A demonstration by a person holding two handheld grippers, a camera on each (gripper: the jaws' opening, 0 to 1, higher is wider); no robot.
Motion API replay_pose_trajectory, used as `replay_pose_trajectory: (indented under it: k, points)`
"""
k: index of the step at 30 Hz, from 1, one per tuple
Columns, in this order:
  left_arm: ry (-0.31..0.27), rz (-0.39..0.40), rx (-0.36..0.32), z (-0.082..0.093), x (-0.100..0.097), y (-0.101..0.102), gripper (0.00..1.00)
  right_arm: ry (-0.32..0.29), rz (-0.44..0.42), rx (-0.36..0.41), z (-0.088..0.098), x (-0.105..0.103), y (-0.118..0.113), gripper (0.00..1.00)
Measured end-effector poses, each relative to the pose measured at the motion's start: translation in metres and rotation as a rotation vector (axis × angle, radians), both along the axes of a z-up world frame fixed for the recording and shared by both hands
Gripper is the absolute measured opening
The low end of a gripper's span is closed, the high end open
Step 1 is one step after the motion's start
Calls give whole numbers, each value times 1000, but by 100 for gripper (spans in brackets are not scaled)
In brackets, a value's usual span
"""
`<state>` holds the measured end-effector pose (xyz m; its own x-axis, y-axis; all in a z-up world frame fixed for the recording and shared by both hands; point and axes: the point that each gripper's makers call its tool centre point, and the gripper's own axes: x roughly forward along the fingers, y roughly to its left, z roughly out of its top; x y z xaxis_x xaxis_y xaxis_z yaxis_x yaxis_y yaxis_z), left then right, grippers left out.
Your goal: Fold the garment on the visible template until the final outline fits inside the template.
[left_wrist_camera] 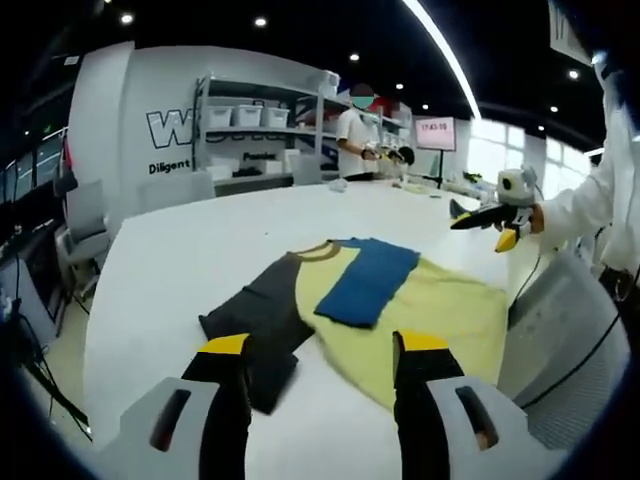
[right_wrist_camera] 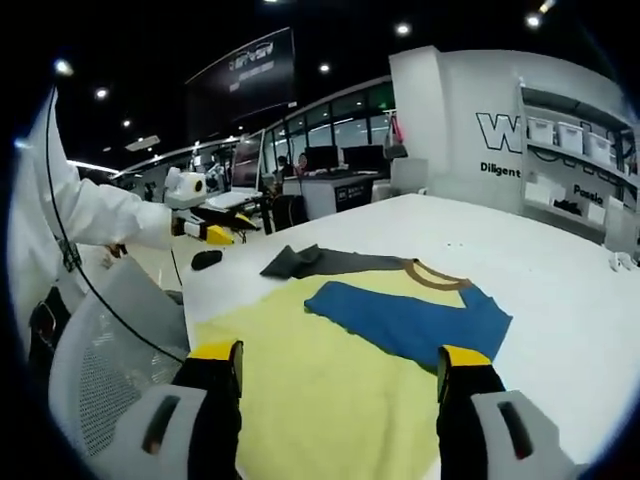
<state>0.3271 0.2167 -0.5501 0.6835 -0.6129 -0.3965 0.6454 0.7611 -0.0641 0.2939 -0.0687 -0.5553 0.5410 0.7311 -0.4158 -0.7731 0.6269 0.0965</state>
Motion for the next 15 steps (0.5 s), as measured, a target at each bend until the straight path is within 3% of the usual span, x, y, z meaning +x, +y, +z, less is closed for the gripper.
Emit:
replay_pose_trajectory:
  k: [6, 13, 15]
  points:
    - [11, 77, 1, -8, 13, 13, 50, 8, 0, -1, -3, 1, 1, 81]
    - [92, 241, -10, -24, 31, 34, 49, 16, -4, 2, -5, 2, 0, 81]
    - [74, 258, 5, -24, 35, 36, 49, 13, -5, 1, -5, 2, 0, 81]
